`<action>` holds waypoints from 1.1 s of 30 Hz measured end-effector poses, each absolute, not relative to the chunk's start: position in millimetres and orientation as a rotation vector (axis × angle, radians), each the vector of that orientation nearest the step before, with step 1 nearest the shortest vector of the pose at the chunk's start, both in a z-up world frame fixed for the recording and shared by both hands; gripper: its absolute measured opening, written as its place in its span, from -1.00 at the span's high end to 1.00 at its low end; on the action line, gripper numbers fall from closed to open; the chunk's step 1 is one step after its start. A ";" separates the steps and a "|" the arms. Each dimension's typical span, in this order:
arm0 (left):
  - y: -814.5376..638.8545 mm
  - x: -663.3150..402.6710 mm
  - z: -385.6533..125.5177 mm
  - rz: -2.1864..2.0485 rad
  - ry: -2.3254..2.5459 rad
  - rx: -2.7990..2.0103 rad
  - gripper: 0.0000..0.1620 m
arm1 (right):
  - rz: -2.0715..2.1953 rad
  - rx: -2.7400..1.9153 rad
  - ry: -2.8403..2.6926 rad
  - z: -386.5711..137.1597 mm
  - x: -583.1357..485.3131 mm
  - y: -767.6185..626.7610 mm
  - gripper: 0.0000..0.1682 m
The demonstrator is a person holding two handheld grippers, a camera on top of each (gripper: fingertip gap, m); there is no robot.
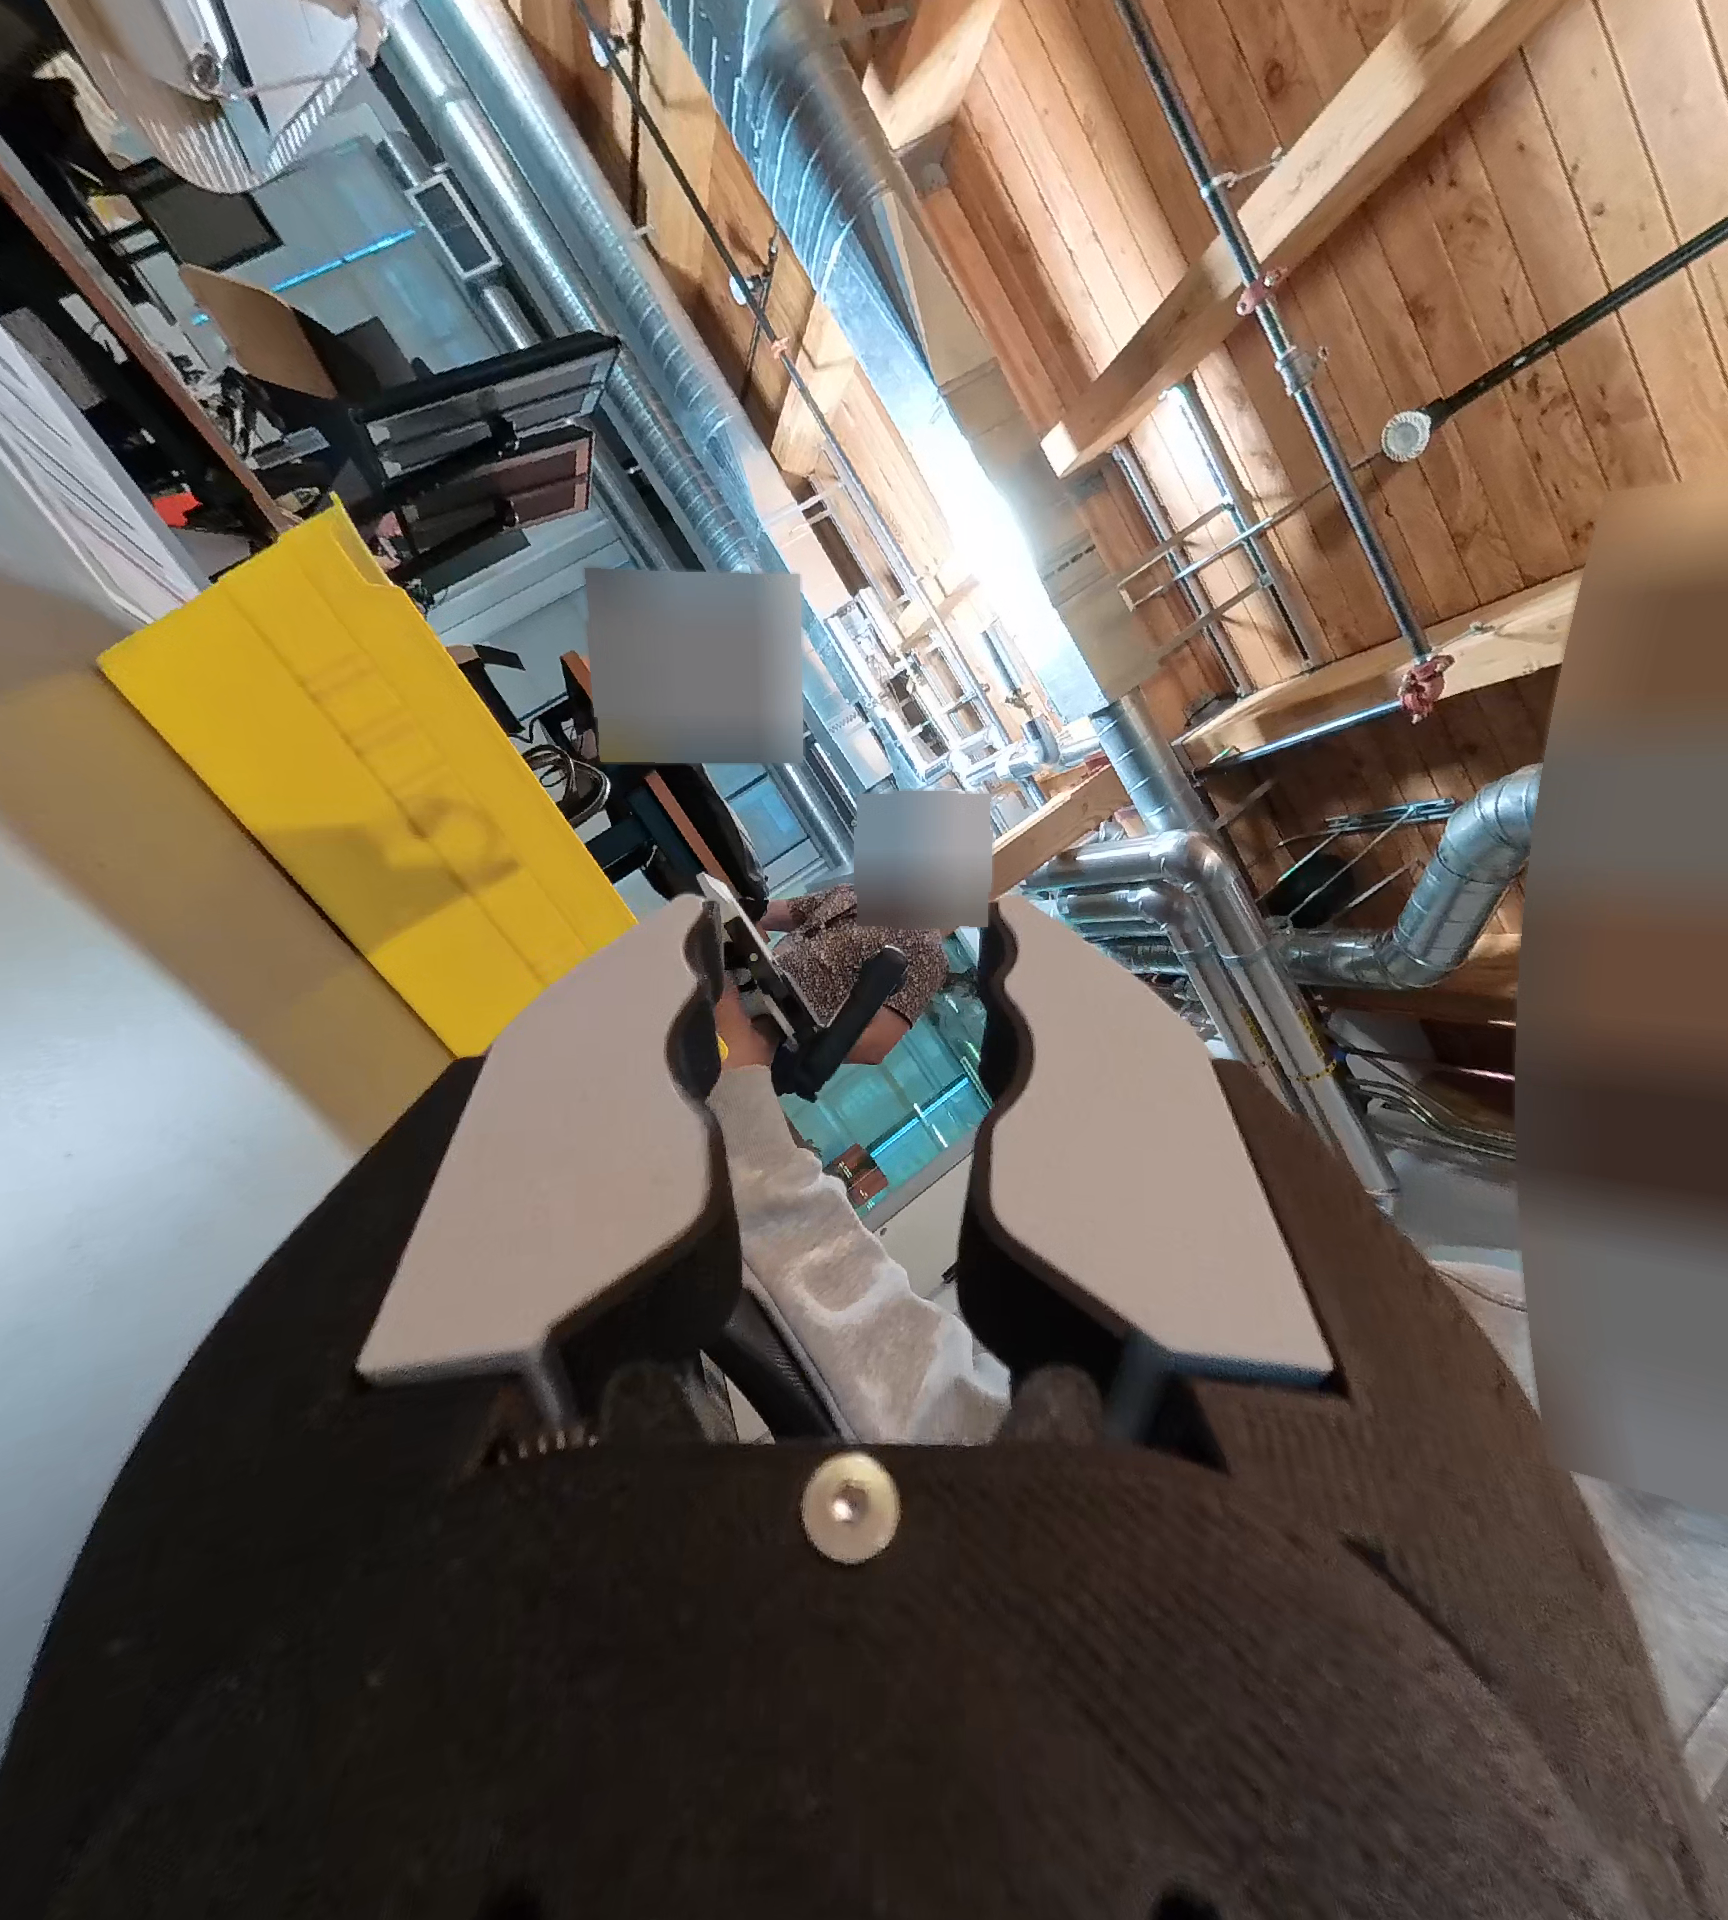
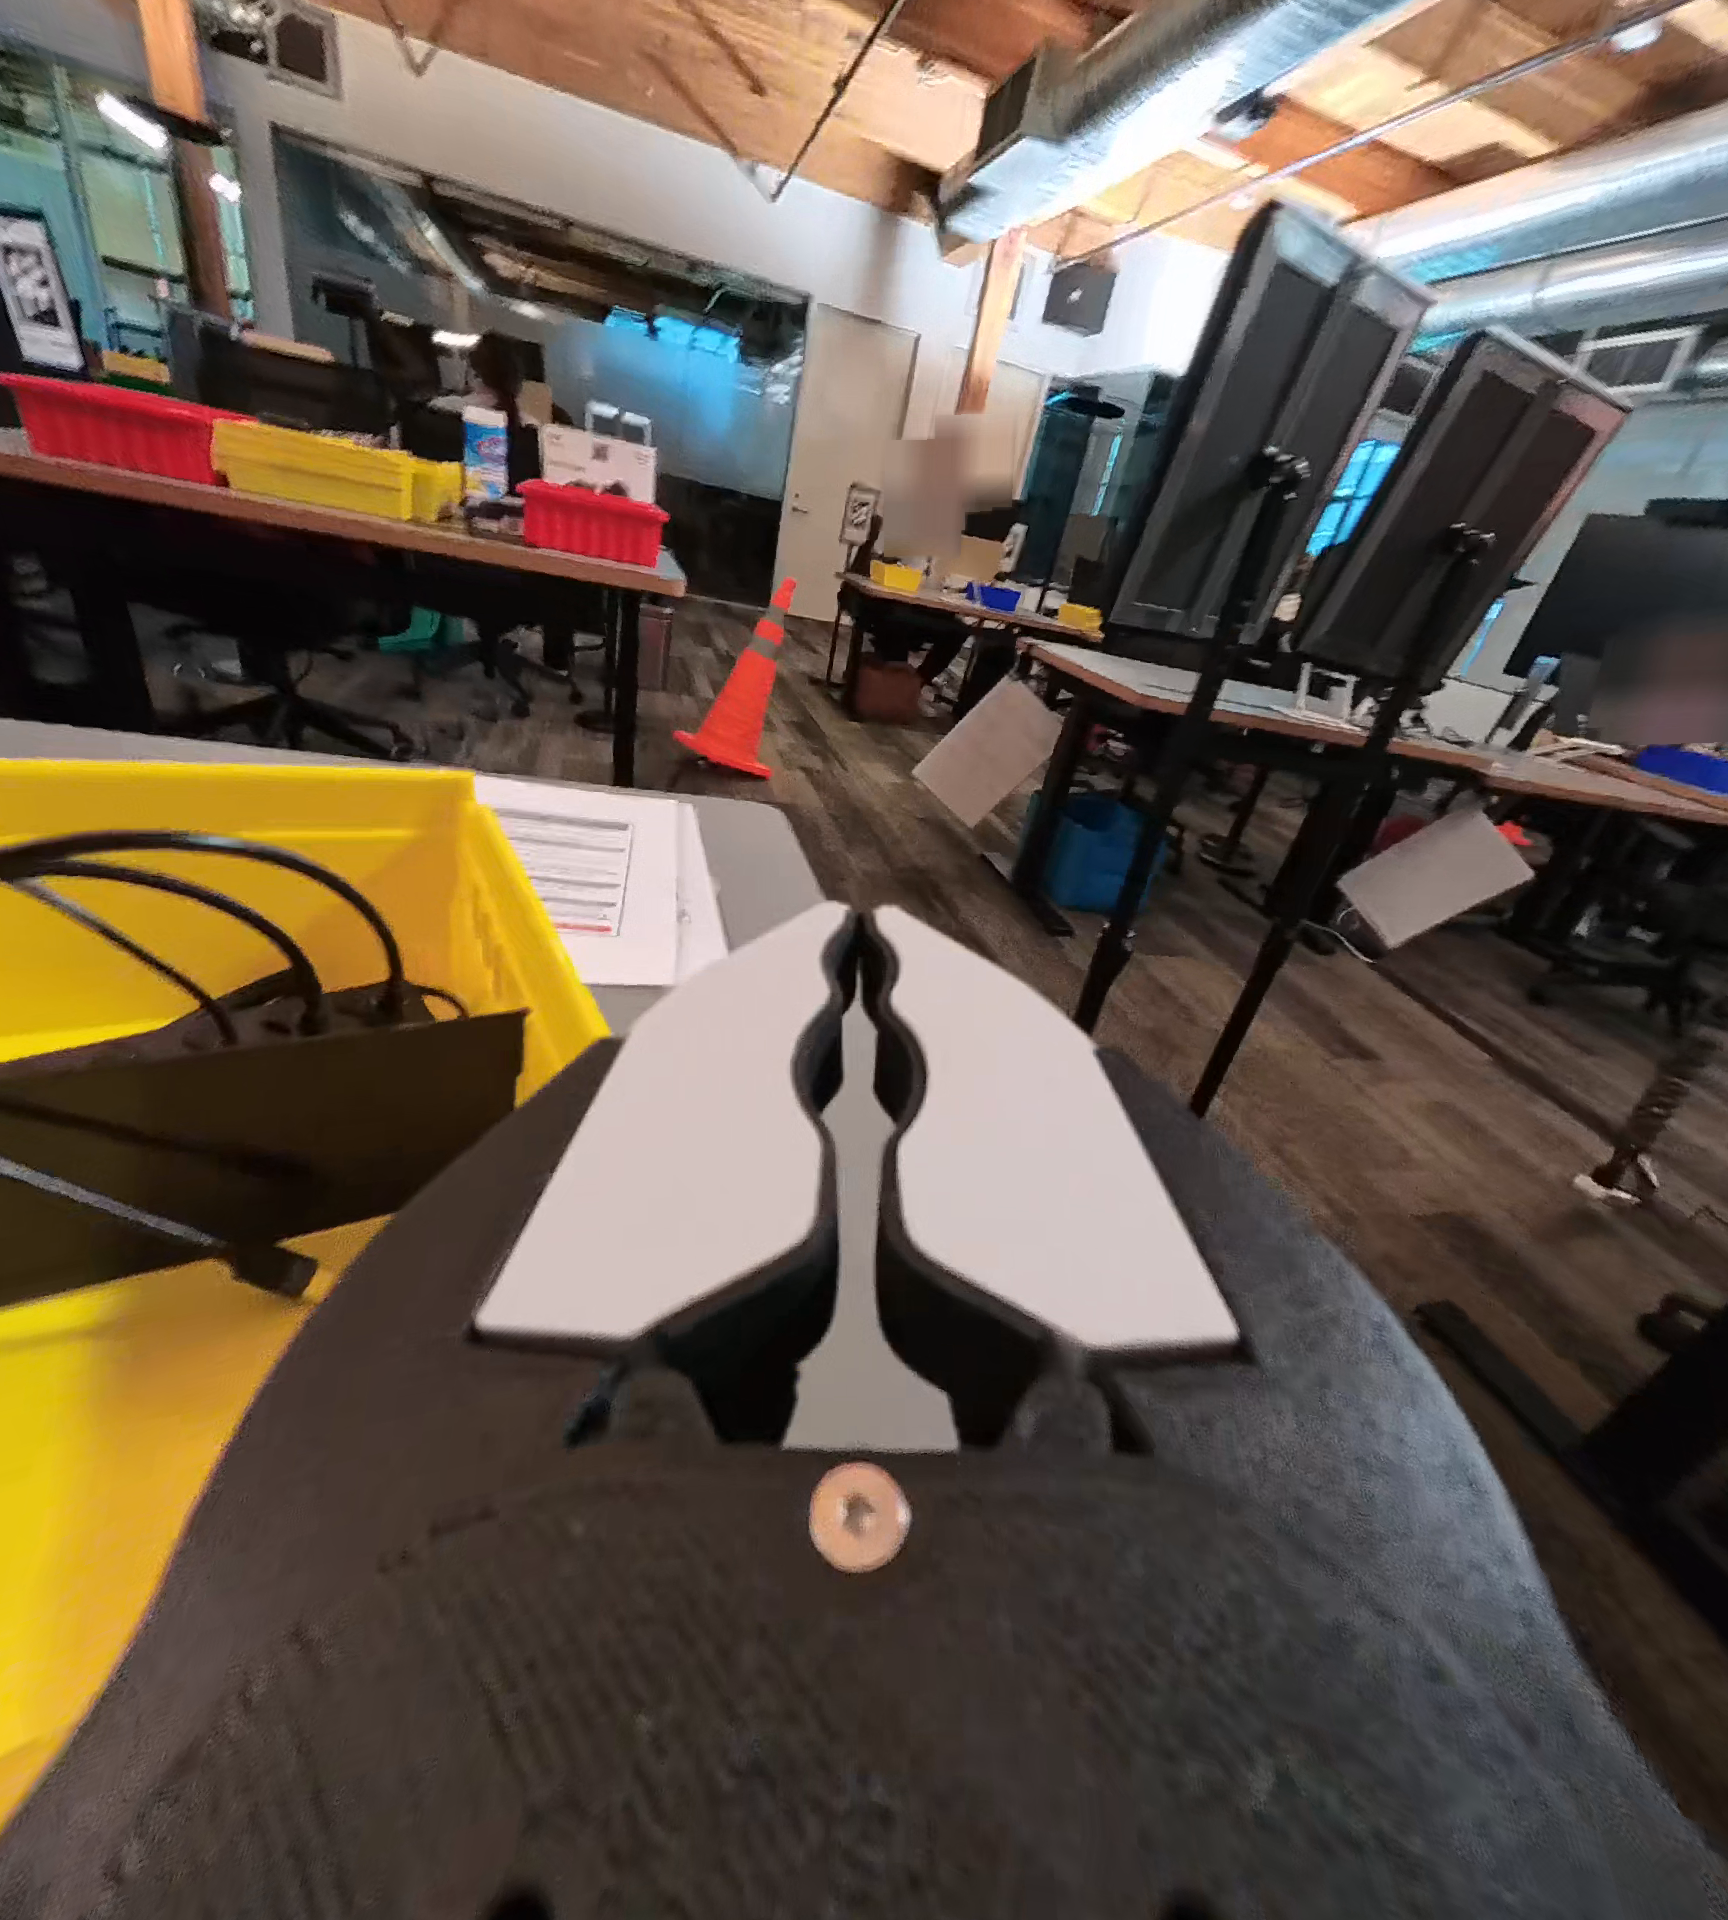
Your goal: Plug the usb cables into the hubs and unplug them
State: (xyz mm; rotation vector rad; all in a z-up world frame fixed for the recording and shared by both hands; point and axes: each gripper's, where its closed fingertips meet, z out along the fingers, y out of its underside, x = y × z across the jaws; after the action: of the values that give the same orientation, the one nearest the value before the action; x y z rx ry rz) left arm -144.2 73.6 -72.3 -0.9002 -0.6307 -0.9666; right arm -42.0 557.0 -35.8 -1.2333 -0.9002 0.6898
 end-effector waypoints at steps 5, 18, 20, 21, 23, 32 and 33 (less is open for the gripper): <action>72.4 -146.5 -72.9 -0.971 -0.641 -0.888 0.40 | 0.815 -1.259 -0.980 -33.9 -46.9 542.0 0.99; 70.4 -149.0 -72.2 -0.988 -0.651 -0.856 0.40 | 0.698 -1.121 -0.986 -26.1 -45.0 541.2 1.00; 69.9 -149.7 -72.2 -0.990 -0.654 -0.849 0.40 | 0.557 -1.046 -1.017 -23.7 -46.9 538.0 1.00; 69.5 -150.1 -72.2 -0.990 -0.656 -0.847 0.40 | 0.523 -1.034 -1.041 -26.0 -49.7 535.5 1.00; 69.1 -150.6 -72.3 -0.992 -0.658 -0.842 0.40 | 0.514 -1.051 -1.089 -34.3 -56.6 533.3 1.00; 68.7 -151.9 -72.7 -1.000 -0.667 -0.830 0.40 | 0.749 -1.264 -1.063 -56.0 -52.7 552.3 1.00; 68.6 -151.9 -72.8 -1.001 -0.668 -0.829 0.40 | 0.774 -1.292 -1.101 -64.6 -54.0 552.4 1.00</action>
State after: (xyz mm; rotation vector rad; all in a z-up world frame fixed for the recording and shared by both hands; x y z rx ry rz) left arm -151.9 68.6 -72.8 -0.8292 -0.6678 -1.0007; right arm -54.0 552.4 -64.6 -1.2919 -1.1005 0.7744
